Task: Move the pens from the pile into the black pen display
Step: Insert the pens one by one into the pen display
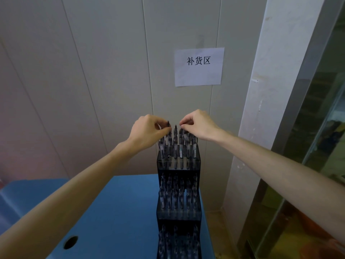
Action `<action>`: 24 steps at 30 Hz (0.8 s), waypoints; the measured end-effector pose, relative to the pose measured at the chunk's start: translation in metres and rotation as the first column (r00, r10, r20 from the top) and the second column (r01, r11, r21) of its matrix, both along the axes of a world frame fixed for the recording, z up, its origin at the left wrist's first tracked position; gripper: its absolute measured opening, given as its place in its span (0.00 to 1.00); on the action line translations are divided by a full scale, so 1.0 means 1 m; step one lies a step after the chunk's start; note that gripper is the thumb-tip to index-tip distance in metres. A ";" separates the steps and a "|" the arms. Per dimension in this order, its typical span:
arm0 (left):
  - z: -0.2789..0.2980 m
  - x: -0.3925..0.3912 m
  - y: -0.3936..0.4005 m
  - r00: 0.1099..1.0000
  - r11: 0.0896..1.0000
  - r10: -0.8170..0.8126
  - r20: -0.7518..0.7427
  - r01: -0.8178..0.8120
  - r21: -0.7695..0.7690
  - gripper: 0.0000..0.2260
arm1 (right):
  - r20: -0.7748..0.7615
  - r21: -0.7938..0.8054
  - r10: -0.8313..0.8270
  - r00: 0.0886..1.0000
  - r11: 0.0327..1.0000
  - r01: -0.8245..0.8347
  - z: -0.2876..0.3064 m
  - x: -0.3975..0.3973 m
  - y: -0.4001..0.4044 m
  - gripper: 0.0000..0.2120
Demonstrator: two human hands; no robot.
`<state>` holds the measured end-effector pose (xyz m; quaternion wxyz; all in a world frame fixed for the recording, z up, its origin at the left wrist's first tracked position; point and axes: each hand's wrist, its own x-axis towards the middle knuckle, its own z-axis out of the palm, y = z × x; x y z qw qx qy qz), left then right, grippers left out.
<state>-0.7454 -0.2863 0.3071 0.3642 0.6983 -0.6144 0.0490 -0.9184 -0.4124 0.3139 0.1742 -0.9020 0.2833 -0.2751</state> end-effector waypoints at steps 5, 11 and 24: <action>-0.006 -0.003 -0.002 0.996 0.998 0.058 0.074 -0.058 -0.004 0.10 | 0.135 0.018 -0.078 0.988 0.997 0.076 -0.002 0.002 0.004 0.05; -0.021 -0.009 -0.004 0.989 0.995 0.081 0.123 -0.073 -0.068 0.12 | 0.246 0.039 -0.079 0.966 0.997 0.072 -0.004 -0.005 0.010 0.04; -0.018 -0.015 -0.011 0.987 0.986 0.154 0.053 -0.150 -0.072 0.12 | 0.183 -0.021 -0.034 0.982 0.999 0.039 -0.013 -0.026 0.018 0.03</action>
